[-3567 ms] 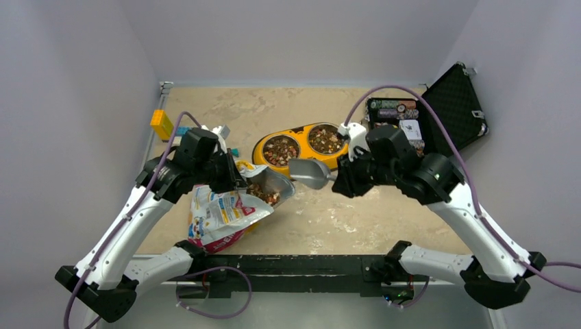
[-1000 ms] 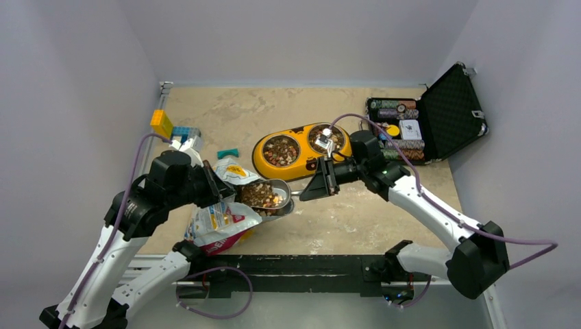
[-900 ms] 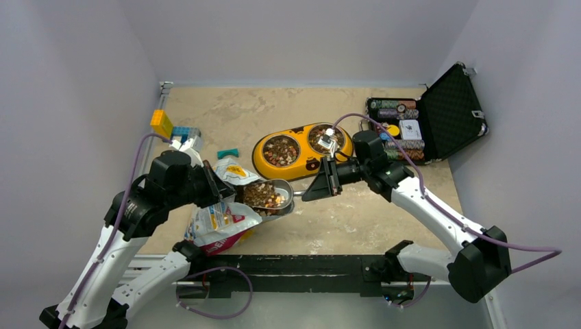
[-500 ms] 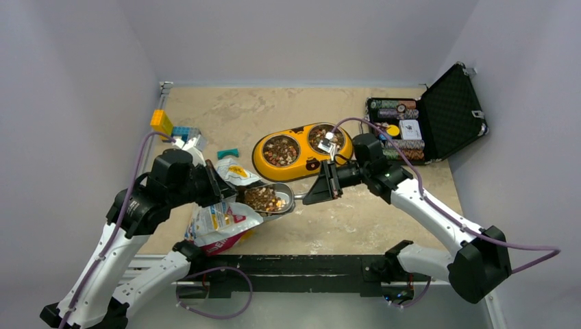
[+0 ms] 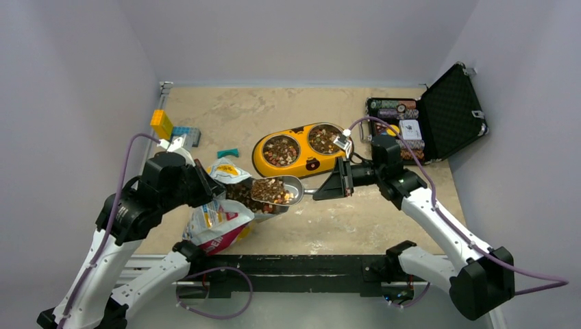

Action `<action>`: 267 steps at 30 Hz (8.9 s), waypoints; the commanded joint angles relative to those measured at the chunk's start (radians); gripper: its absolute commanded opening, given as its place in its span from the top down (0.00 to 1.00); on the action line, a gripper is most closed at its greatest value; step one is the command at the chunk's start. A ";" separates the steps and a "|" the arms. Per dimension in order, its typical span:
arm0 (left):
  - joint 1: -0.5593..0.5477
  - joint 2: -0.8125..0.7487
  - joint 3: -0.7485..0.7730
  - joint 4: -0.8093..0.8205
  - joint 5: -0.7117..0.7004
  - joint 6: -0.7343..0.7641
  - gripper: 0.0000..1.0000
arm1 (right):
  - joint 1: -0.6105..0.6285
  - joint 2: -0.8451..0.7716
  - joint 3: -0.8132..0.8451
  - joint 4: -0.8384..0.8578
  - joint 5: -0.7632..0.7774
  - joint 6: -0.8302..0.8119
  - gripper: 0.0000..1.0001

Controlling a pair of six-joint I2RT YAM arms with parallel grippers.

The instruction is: Serve the pet food

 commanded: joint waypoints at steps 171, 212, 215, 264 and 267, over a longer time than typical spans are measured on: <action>-0.002 0.227 -0.025 0.376 0.522 -0.123 1.00 | 0.612 0.783 1.045 -0.991 1.044 -0.403 1.00; -0.002 -0.048 0.047 0.080 0.090 -0.029 1.00 | 0.300 0.219 0.102 0.137 0.091 -0.024 1.00; -0.003 -0.068 0.028 0.075 0.094 -0.030 1.00 | 0.287 0.199 0.065 0.160 0.086 0.001 1.00; -0.002 0.085 -0.003 0.192 0.159 -0.059 1.00 | 0.047 -0.133 0.160 -0.382 0.094 -0.135 1.00; -0.002 0.102 0.020 0.191 0.154 -0.052 1.00 | 0.042 -0.132 0.164 -0.393 0.088 -0.143 1.00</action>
